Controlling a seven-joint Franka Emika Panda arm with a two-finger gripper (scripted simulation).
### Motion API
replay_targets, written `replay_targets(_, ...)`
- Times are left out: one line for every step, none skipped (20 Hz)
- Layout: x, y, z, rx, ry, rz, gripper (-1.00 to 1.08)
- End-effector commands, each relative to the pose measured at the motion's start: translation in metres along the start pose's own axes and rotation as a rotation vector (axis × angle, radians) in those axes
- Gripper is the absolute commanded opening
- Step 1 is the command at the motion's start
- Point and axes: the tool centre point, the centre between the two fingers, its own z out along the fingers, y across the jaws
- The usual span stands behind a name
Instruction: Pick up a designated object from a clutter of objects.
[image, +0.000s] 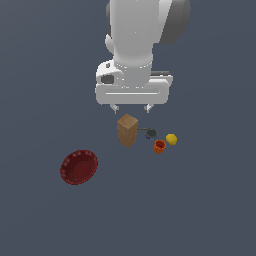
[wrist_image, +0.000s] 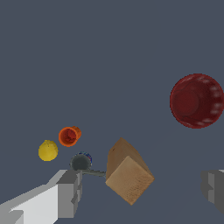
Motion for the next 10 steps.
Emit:
replay_targets(0.000, 0.000, 0.000, 0.000, 0.000, 0.000, 1.00)
replay_targets(0.000, 0.000, 0.000, 0.001, 0.000, 0.001, 1.00)
replay_targets(0.000, 0.001, 0.000, 0.002, 0.000, 0.004, 1.00)
replay_targets(0.001, 0.003, 0.001, 0.005, 0.000, 0.009, 1.00)
replay_targets(0.002, 0.005, 0.002, 0.009, 0.000, 0.015, 1.00)
replay_targets(0.002, 0.007, 0.002, 0.013, 0.000, 0.023, 1.00)
replay_targets(0.003, 0.010, 0.003, 0.018, 0.001, 0.030, 1.00)
replay_targets(0.004, 0.012, 0.003, 0.022, 0.001, 0.035, 1.00)
replay_targets(0.005, 0.014, 0.004, 0.025, 0.001, 0.038, 1.00)
replay_targets(0.006, 0.015, 0.003, 0.027, 0.001, 0.038, 1.00)
